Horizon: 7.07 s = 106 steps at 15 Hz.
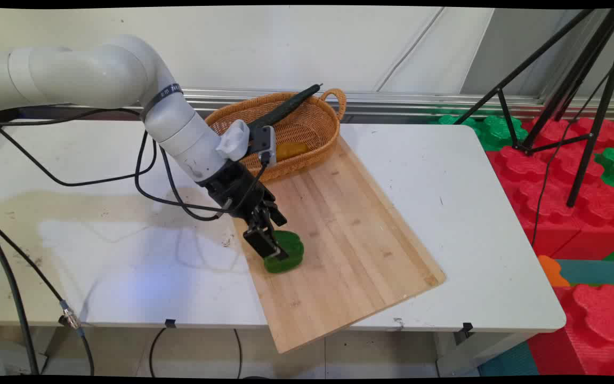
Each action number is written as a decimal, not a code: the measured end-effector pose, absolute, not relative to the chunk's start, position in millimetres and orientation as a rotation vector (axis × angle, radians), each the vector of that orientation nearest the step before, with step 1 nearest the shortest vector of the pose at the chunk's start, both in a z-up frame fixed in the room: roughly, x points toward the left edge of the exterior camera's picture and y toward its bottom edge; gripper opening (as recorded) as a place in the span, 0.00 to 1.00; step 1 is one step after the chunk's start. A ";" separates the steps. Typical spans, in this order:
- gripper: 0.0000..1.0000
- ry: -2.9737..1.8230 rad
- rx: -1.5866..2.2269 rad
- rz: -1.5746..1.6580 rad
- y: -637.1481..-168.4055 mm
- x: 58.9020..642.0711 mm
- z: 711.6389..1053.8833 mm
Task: Pick up the cucumber from the vegetable basket, then place the picked object on the cutting board
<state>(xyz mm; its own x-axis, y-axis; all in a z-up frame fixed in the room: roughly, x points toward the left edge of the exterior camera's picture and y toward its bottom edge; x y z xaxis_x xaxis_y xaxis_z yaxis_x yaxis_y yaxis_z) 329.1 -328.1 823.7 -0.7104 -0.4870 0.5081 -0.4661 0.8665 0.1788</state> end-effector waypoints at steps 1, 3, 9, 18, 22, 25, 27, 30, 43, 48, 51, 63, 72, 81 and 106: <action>1.00 -2.481 0.697 -0.046 -327.5 329.0 823.1; 1.00 -2.483 0.710 -0.040 -326.1 329.6 823.9; 1.00 -2.458 0.735 0.006 -325.5 342.1 849.8; 1.00 -2.406 0.822 0.164 -341.9 404.4 913.8; 1.00 -2.392 0.873 0.251 -361.1 436.9 930.2; 1.00 -2.385 0.903 0.303 -375.8 455.9 935.3; 1.00 -2.384 0.925 0.341 -387.2 470.7 935.8; 1.00 -2.395 0.946 0.377 -401.0 486.3 930.2; 1.00 -2.439 1.048 0.453 -483.2 508.2 842.7; 1.00 -2.426 1.059 0.470 -492.7 502.4 825.5; 1.00 -2.417 1.060 0.475 -494.8 497.5 818.2; 0.00 -2.392 1.092 0.528 -487.3 494.3 811.6; 0.00 -2.317 1.129 0.509 -450.1 506.1 859.8; 0.00 -2.205 1.128 0.437 -412.5 511.6 925.1; 0.00 -2.391 0.929 0.025 -343.7 387.8 862.9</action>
<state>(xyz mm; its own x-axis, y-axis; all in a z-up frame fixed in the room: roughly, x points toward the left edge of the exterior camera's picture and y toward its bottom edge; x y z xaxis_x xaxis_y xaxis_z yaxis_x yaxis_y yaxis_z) 387.8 -343.7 862.9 -0.5976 -0.6151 0.5144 -0.6259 0.7588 0.1803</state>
